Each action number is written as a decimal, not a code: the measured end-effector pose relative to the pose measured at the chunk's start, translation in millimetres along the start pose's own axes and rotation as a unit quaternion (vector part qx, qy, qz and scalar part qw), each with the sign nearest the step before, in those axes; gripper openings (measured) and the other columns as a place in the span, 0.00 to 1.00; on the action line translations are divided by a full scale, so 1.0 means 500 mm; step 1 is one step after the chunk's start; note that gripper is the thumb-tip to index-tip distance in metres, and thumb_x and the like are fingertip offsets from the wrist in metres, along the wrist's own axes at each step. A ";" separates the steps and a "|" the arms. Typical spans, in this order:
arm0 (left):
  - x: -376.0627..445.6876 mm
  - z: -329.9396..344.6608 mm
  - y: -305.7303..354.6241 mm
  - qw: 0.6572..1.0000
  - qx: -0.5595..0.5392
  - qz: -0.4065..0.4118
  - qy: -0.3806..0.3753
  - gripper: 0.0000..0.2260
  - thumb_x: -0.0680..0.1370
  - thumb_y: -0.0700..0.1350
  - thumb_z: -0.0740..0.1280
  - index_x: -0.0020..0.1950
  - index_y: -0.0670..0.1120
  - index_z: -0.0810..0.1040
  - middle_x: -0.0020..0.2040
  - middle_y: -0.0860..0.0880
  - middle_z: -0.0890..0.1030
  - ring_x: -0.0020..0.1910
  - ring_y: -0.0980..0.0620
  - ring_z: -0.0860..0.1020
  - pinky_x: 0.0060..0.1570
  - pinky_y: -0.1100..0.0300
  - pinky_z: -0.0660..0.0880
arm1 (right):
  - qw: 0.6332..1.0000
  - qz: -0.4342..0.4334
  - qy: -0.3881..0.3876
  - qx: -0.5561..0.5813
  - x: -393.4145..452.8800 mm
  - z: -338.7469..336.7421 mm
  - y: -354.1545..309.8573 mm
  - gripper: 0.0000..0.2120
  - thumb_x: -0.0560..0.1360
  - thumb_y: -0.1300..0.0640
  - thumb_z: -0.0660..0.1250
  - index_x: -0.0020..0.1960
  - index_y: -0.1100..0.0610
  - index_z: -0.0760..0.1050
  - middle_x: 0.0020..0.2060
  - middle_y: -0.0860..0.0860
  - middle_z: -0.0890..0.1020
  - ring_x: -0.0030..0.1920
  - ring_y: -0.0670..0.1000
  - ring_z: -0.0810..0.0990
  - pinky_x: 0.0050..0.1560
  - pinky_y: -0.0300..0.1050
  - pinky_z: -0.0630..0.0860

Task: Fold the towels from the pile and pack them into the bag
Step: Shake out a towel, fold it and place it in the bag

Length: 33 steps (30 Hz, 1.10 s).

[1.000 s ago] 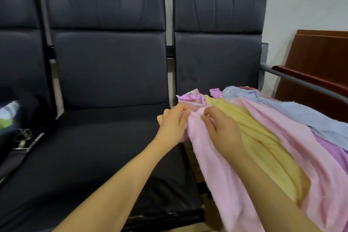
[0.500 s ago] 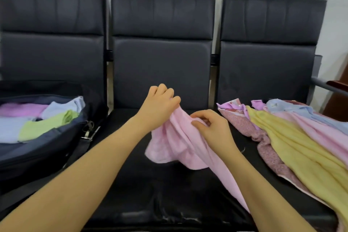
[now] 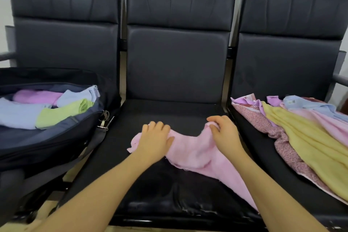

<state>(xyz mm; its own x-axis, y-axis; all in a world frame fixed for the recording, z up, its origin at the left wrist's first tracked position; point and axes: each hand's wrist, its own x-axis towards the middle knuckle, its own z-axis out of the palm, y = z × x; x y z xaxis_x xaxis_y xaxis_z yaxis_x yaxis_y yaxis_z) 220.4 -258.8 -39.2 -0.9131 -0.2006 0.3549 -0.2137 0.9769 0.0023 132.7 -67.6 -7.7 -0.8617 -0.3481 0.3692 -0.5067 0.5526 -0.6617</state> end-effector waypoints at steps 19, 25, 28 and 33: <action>0.007 0.087 0.014 0.989 -0.140 -0.004 -0.056 0.07 0.81 0.44 0.56 0.52 0.48 0.73 0.48 0.50 0.76 0.50 0.47 0.71 0.51 0.53 0.60 | 0.964 -0.134 -0.082 -0.215 -0.022 0.018 0.038 0.10 0.81 0.57 0.57 0.55 0.55 0.77 0.52 0.50 0.75 0.52 0.53 0.75 0.53 0.46 0.62; 0.049 -0.015 -0.017 0.874 -0.441 -0.203 0.016 0.08 0.82 0.45 0.52 0.50 0.51 0.70 0.44 0.48 0.77 0.51 0.47 0.71 0.50 0.55 0.66 | 0.967 -0.225 0.044 -0.113 -0.008 0.015 -0.001 0.07 0.77 0.62 0.62 0.45 0.57 0.79 0.41 0.49 0.83 0.33 0.43 0.68 0.45 0.49 0.72; 0.052 -0.044 -0.056 0.957 -0.267 -0.100 0.047 0.11 0.82 0.43 0.51 0.50 0.50 0.73 0.39 0.51 0.76 0.48 0.48 0.71 0.45 0.59 0.54 | 0.962 -0.235 0.108 -0.085 -0.006 0.023 -0.018 0.09 0.77 0.61 0.61 0.51 0.59 0.79 0.45 0.51 0.84 0.39 0.41 0.67 0.47 0.48 0.70; 0.053 -0.027 -0.080 0.974 -0.224 -0.018 0.013 0.09 0.81 0.44 0.58 0.53 0.51 0.77 0.43 0.54 0.80 0.49 0.51 0.74 0.50 0.59 0.55 | 0.983 -0.157 -0.072 -0.059 0.001 0.033 -0.024 0.16 0.78 0.65 0.56 0.59 0.51 0.74 0.53 0.49 0.76 0.54 0.61 0.73 0.54 0.54 0.73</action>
<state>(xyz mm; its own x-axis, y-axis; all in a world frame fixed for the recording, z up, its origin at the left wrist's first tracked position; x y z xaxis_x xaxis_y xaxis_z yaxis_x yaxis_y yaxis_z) 209.6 -302.3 -17.5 -0.8972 -0.2398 0.3709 -0.0680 0.9048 0.4204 138.6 -87.1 -10.6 -0.6538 -0.6140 0.4422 -0.7542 0.4813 -0.4467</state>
